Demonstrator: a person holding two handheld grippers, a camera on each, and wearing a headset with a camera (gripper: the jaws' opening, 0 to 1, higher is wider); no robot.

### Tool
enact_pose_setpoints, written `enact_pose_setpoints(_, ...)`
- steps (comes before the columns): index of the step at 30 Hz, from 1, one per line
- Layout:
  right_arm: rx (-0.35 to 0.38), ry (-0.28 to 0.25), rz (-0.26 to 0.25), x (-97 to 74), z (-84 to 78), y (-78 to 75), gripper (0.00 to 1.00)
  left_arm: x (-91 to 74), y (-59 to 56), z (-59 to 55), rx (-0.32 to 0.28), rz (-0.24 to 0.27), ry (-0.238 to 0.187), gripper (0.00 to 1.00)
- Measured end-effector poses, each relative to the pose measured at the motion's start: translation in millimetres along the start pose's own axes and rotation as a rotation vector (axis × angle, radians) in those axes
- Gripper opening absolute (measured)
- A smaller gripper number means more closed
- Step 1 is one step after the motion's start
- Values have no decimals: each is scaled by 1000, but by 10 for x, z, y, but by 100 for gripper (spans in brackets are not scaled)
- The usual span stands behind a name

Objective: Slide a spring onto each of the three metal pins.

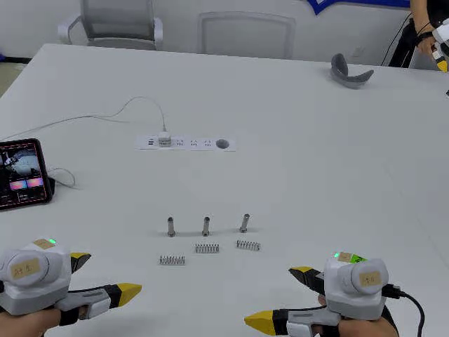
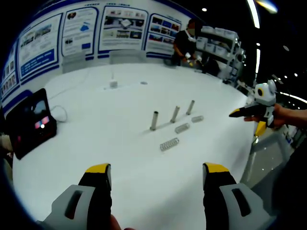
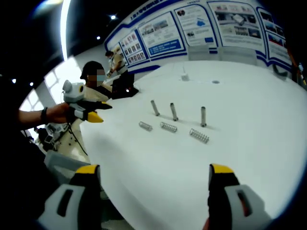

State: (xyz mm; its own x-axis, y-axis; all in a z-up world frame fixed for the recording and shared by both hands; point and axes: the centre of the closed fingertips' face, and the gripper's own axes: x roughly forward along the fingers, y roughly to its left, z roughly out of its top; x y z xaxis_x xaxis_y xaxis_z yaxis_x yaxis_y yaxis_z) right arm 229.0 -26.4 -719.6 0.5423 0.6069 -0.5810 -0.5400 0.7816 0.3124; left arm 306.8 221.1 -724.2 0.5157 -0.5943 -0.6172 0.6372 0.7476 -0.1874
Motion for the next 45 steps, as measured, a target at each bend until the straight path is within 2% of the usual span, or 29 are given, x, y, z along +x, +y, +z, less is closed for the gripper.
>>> enact_pose_setpoints(4,0,-1,-1,6,11,-11,95,15,-16,-40,-6,-7,3,82)
enact_pose_setpoints(8,0,0,-1,10,10,-16,95,23,-41,-32,-2,-16,4,83)
enact_pose_setpoints(13,-5,8,-3,6,-6,-19,95,60,-72,-38,47,-31,30,83)
enact_pose_setpoints(16,-10,31,-4,-1,-50,-19,95,96,-96,-37,86,-44,50,83)
enact_pose_setpoints(20,-15,45,-4,-3,-79,-20,94,143,-129,-2,103,-59,55,83)
enact_pose_setpoints(25,-10,38,-8,-4,-73,-22,94,229,-221,-17,163,-88,88,82)
enact_pose_setpoints(33,4,32,-7,-6,-74,-20,93,364,-291,16,237,-132,121,80)
enact_pose_setpoints(40,18,21,-8,-17,-71,-16,93,525,-284,75,260,-168,129,76)
enact_pose_setpoints(45,9,42,-2,-23,-125,5,93,659,-271,79,269,-181,141,73)
